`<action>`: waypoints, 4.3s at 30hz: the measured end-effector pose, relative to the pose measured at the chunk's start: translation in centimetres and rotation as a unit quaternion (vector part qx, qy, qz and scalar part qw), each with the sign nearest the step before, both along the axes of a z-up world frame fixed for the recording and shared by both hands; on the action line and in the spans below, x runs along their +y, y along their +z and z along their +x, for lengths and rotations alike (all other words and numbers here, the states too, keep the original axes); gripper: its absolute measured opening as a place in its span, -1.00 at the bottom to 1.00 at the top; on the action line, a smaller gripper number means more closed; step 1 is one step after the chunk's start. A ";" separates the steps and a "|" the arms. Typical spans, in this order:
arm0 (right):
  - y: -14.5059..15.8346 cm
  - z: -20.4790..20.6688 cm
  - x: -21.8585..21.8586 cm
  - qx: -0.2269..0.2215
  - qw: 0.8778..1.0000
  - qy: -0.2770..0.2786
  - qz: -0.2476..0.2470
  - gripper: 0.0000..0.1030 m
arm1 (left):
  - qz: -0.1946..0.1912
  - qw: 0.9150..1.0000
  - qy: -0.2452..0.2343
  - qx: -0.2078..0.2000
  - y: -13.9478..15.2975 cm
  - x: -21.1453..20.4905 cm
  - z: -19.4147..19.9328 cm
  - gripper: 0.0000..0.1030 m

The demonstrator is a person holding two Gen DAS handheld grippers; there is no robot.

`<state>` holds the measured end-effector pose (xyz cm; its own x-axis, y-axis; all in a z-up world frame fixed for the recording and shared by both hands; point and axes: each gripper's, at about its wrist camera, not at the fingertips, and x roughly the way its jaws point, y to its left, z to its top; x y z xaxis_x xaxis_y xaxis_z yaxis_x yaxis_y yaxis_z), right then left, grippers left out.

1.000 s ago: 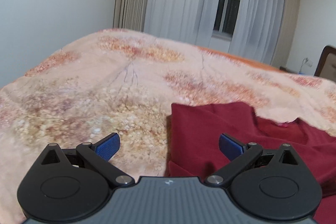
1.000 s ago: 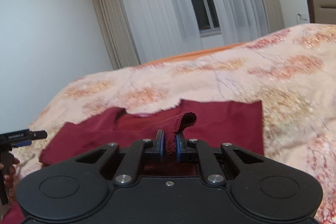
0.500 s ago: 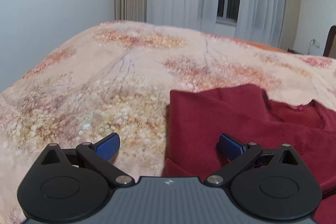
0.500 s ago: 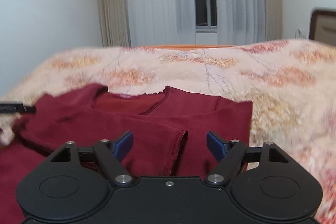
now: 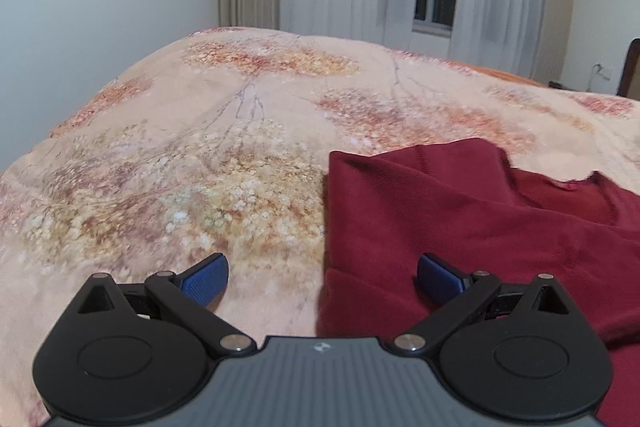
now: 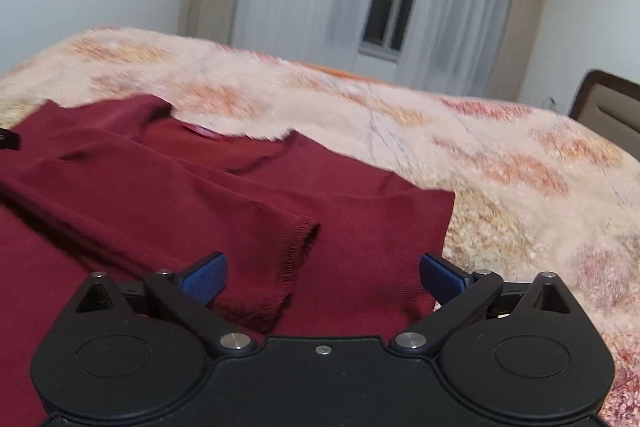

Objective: Fold small clothes

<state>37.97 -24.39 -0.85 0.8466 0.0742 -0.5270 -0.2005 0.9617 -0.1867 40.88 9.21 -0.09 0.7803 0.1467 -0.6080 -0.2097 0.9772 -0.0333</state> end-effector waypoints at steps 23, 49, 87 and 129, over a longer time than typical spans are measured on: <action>0.4 -18.9 -4.3 0.012 0.999 0.038 0.031 0.99 | 0.020 0.994 -0.104 0.001 -0.2 -2.0 -18.6 0.99; -4.4 -29.7 -6.4 0.127 0.965 0.002 0.231 0.52 | 0.124 0.958 -0.249 -0.073 -1.6 -11.0 -32.2 0.99; 7.4 -30.7 -10.9 0.053 0.871 0.038 0.487 -0.77 | 0.400 0.875 -0.193 -0.190 -8.2 -18.5 -36.1 0.70; 1.9 -34.3 0.7 -0.082 0.983 0.163 -0.013 -0.90 | 0.273 0.901 -0.318 -0.115 -0.9 -15.7 -33.3 -0.78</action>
